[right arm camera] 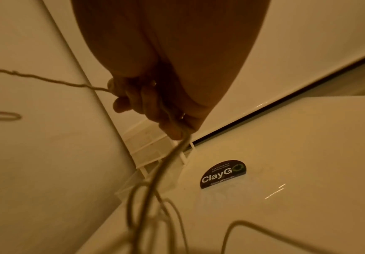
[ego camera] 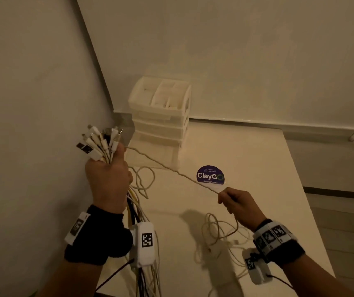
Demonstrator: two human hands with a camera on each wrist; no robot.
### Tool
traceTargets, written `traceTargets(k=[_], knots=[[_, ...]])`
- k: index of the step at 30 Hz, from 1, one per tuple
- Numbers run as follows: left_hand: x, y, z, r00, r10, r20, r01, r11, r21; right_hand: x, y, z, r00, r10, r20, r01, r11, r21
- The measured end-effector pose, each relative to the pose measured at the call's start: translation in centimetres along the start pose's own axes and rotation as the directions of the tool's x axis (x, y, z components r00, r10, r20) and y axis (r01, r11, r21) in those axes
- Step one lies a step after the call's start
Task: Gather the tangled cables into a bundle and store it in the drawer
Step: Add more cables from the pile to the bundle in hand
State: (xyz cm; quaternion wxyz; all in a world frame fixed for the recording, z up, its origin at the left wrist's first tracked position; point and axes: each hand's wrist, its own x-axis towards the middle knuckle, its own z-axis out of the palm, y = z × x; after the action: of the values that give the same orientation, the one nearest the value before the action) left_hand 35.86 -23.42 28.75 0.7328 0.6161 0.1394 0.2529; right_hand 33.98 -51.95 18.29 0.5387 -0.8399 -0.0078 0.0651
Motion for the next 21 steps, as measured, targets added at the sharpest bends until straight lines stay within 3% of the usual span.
traceTargets(k=[5, 8, 10, 12, 13, 17, 21], knots=[[-1.3, -0.7, 0.1, 0.982, 0.189, -0.005, -0.183, 0.959, 0.215, 0.1, -1.4, -0.4, 0.999, 0.050, 0.006, -0.050, 0.995, 0.081], [-3.2, -0.1, 1.3, 0.964, 0.266, 0.016, -0.259, 0.923, 0.285, 0.3, -2.0, -0.1, 1.000, 0.003, -0.025, -0.005, 0.997, -0.072], [-4.1, 0.1, 1.9, 0.956, 0.294, 0.015, -0.288, 0.925, 0.246, 1.0, -2.0, -0.3, 0.993, 0.013, -0.121, -0.037, 0.979, -0.199], [-4.4, 0.2, 2.3, 0.964, 0.262, 0.042, -0.265, 0.943, 0.201, 1.5, -2.3, -0.8, 0.971, 0.037, -0.235, -0.092, 0.969, -0.228], [-4.6, 0.4, 2.6, 0.967, 0.231, 0.110, -0.248, 0.951, 0.183, 1.6, -2.8, -1.0, 0.969, 0.037, -0.245, -0.085, 0.978, -0.189], [-6.4, -0.1, 4.4, 0.883, 0.077, 0.462, -0.183, 0.965, 0.189, 0.3, -7.1, -0.9, 0.997, -0.076, -0.021, 0.076, 0.997, 0.023], [-7.1, -1.9, 6.1, 0.815, -0.084, 0.574, -0.117, 0.945, 0.304, -0.1, -9.7, -1.4, 0.982, -0.170, 0.079, 0.160, 0.979, 0.123]])
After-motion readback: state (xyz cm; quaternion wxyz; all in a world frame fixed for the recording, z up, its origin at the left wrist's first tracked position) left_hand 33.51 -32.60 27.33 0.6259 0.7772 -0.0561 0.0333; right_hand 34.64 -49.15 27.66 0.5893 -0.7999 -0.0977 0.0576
